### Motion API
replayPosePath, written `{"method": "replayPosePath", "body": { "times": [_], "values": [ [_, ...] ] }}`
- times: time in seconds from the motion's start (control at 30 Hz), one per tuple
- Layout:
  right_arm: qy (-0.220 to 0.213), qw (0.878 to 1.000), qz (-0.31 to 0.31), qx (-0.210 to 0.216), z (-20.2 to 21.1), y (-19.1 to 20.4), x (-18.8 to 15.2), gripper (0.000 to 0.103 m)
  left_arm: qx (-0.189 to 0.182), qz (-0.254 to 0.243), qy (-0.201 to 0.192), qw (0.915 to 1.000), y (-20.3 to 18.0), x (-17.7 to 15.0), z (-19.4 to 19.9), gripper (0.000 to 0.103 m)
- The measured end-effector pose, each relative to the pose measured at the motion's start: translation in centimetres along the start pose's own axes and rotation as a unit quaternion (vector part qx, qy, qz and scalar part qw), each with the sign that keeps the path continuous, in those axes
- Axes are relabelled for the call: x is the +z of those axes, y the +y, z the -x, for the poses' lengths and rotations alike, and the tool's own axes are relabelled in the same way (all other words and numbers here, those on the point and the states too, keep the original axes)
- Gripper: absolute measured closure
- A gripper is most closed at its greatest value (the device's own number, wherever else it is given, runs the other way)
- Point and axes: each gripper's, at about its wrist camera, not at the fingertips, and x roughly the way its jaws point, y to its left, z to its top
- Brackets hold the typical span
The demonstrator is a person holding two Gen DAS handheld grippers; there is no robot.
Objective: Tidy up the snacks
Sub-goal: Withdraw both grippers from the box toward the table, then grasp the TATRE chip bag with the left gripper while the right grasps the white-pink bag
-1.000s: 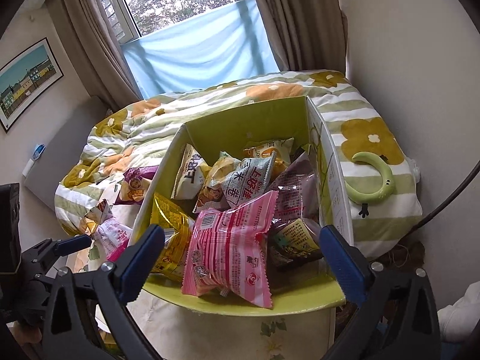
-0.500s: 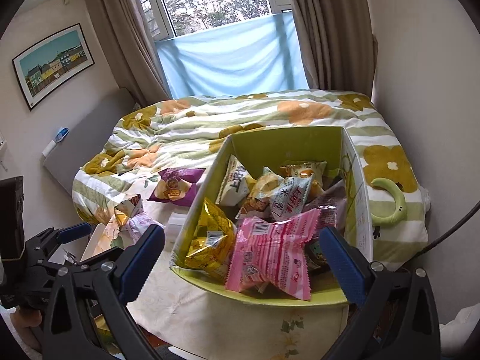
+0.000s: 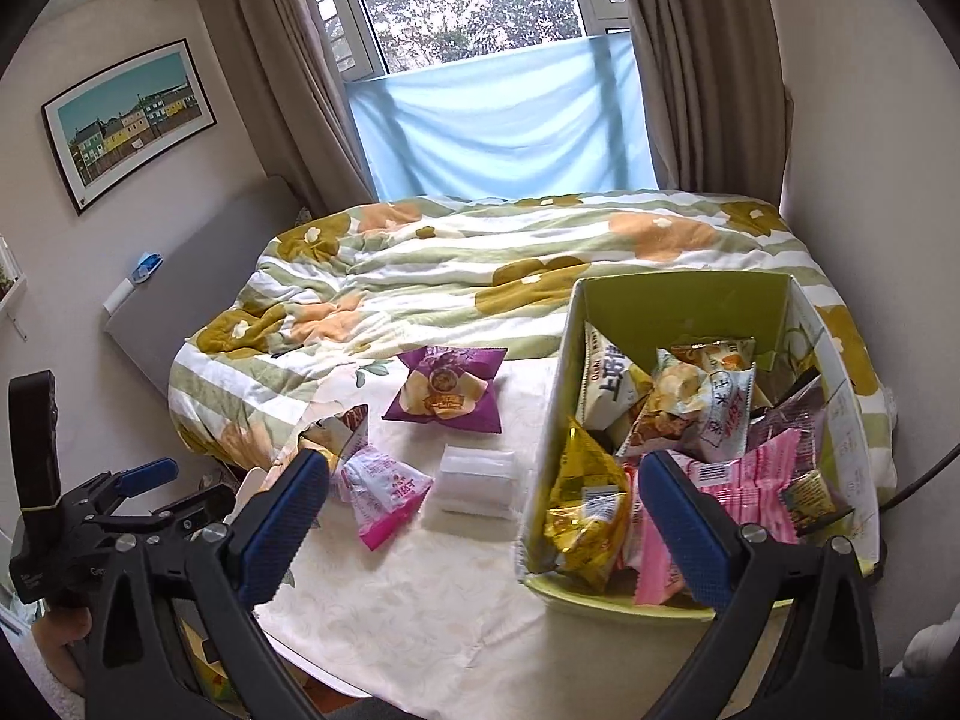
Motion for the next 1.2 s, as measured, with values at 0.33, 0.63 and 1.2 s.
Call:
{"method": "replayPosePath", "body": {
  "times": [0.33,0.63,1.2],
  "values": [
    [0.040,0.999,0.018,-0.002,-8.6,7.1,-1.2,0.000,-0.040,-0.002,0.048,0.9980,9.5,2.4,-4.9,0.001],
    [0.099,0.991,0.083,0.023,-18.3,10.0,-4.4,0.000,-0.066,-0.033,0.111,0.9910,12.4,4.8,-13.0,0.001],
    [0.177,0.966,0.173,0.074,-26.2,9.0,-6.1,0.001,-0.086,-0.045,0.182,0.9786,8.2,5.6,-23.7,0.009]
  ]
}}
